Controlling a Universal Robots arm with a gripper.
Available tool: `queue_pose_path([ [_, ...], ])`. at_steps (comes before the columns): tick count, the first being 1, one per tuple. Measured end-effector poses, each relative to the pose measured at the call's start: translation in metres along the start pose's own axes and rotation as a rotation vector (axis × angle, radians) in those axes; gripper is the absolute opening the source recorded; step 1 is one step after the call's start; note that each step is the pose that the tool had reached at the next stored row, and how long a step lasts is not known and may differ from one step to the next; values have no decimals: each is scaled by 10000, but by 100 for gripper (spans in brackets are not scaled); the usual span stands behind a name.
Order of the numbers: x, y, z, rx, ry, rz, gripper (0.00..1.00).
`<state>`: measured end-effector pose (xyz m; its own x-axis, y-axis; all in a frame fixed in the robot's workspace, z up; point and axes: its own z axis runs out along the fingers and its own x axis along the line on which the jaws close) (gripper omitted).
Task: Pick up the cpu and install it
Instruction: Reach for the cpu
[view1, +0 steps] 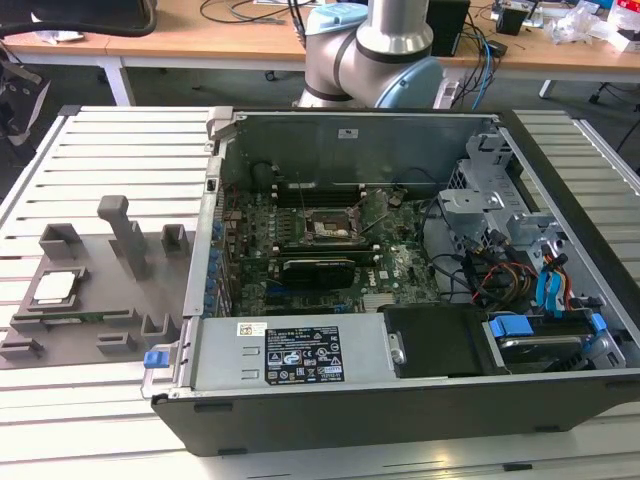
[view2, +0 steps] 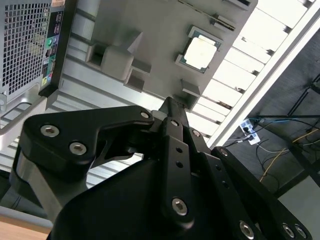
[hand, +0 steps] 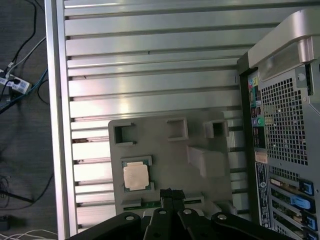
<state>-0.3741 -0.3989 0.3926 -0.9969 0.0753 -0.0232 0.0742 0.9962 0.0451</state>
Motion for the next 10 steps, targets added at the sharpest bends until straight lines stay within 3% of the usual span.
queue_pose_path([
  [6,88,-9,0,0,-1,0,11],
  [10,91,-30,2,0,-1,0,11],
])
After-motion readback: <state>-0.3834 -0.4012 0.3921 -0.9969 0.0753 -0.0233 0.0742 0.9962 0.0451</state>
